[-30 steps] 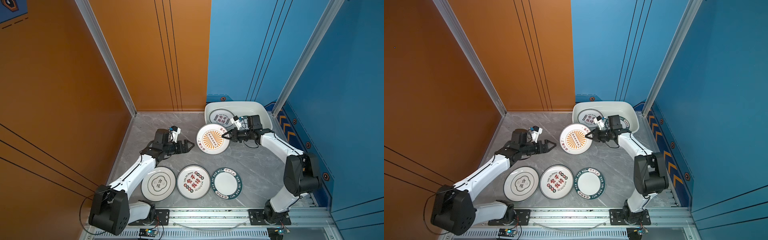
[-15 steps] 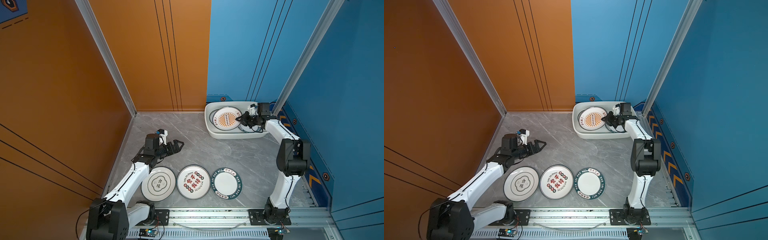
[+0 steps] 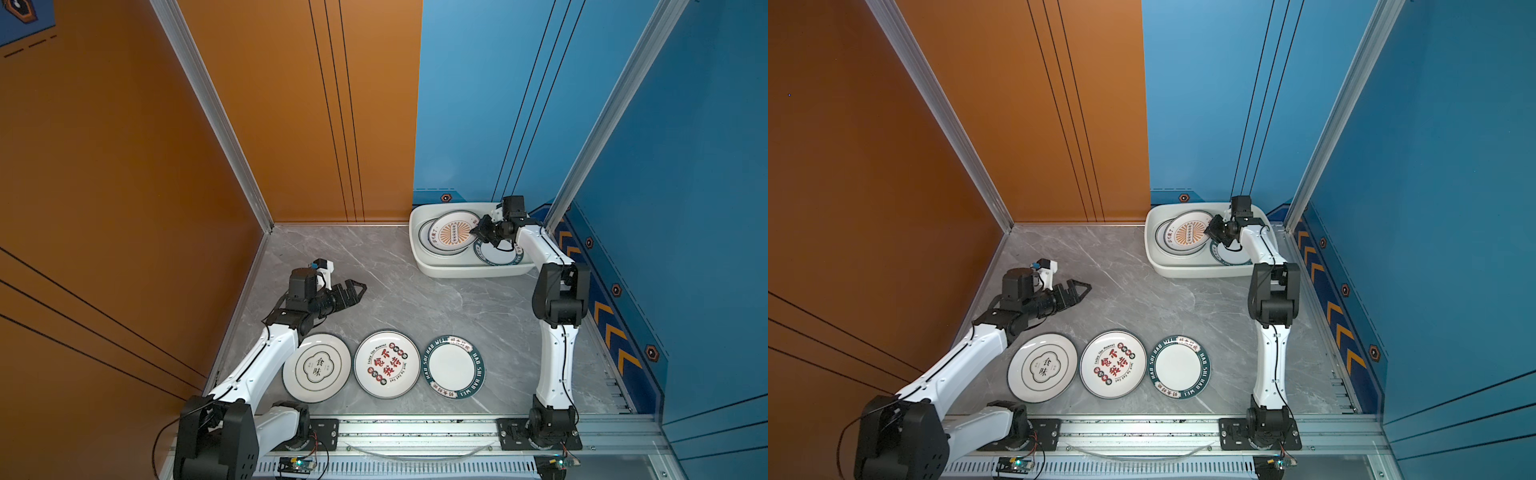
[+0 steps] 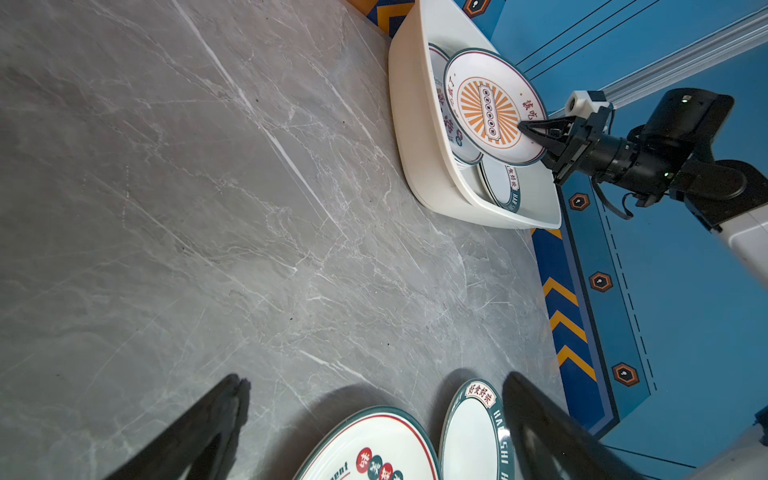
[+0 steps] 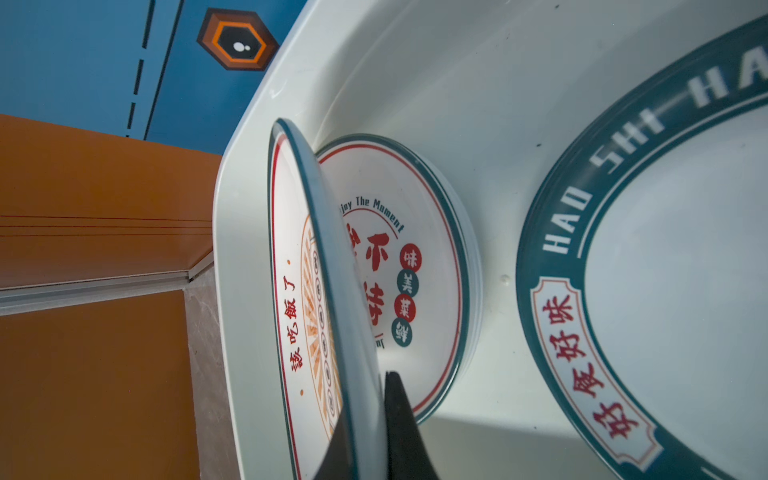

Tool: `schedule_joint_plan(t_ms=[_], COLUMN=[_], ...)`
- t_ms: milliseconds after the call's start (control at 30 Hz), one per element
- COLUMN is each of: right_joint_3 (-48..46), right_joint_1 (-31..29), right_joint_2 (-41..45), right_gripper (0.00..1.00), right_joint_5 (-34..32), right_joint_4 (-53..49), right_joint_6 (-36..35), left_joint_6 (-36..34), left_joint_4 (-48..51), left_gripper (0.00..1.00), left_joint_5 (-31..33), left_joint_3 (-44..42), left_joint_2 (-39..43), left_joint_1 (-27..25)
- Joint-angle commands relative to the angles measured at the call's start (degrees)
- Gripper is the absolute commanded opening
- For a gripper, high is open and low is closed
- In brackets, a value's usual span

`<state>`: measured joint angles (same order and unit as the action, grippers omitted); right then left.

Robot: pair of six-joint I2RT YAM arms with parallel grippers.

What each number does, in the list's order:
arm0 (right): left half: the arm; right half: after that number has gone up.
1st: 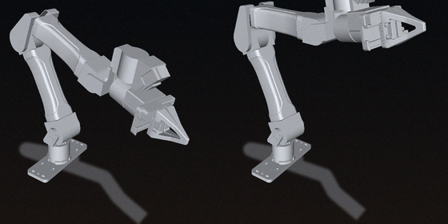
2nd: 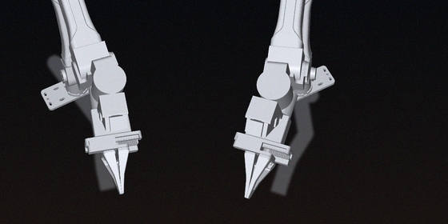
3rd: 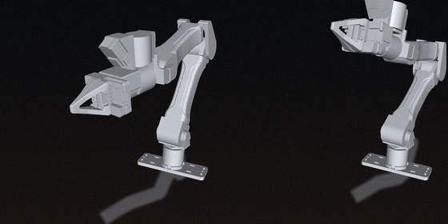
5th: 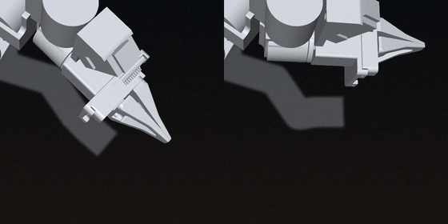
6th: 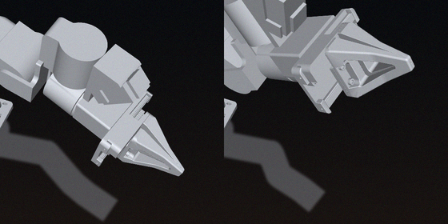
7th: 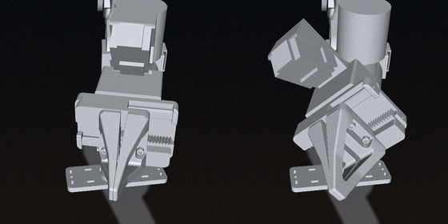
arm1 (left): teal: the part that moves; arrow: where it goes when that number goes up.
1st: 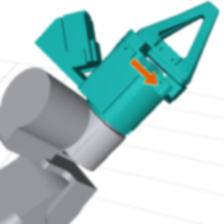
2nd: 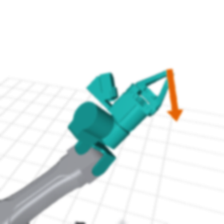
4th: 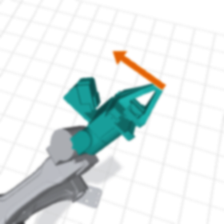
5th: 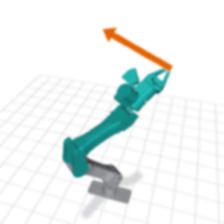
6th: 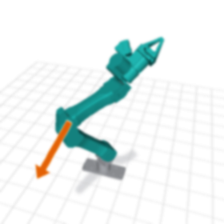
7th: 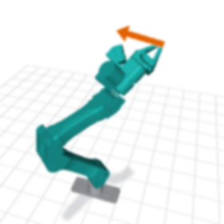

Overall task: Place the plates into the plastic bin on the countertop
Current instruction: 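Lower the sunburst plate onto the stack in the bin, open right gripper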

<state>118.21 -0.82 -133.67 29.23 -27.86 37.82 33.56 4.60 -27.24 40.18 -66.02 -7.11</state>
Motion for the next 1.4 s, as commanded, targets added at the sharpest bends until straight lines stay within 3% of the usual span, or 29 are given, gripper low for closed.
schedule_joint_plan(t_ms=[0, 433, 967, 1367], right_joint_3=[3.7, 4.6, 6.1, 6.7], right_joint_1=[-0.8, -1.4, -2.6, -3.6], right_joint_2=[-1.4, -3.8, -2.1, 0.7], right_gripper=[0.0, 0.0, 0.29, 0.34], right_joint_5=[-1.6, -4.3, -9.5, -15.4], right_joint_4=[-2.3, -4.5, -10.3, -14.5], right_joint_6=[1.0, -0.8, -6.8, -11.3], left_joint_6=[0.3, 0.8, 0.6, 0.7], left_joint_4=[-0.6, -1.5, -0.4, -0.6], left_gripper=[0.98, 0.98, 0.98, 0.98], left_joint_5=[-1.5, -2.3, -2.3, -2.4], left_joint_3=[-0.8, -0.9, -0.7, -1.4], left_joint_2=[-0.4, -1.3, -0.6, 0.2], left_joint_1=[0.7, 1.2, 1.2, 1.2])
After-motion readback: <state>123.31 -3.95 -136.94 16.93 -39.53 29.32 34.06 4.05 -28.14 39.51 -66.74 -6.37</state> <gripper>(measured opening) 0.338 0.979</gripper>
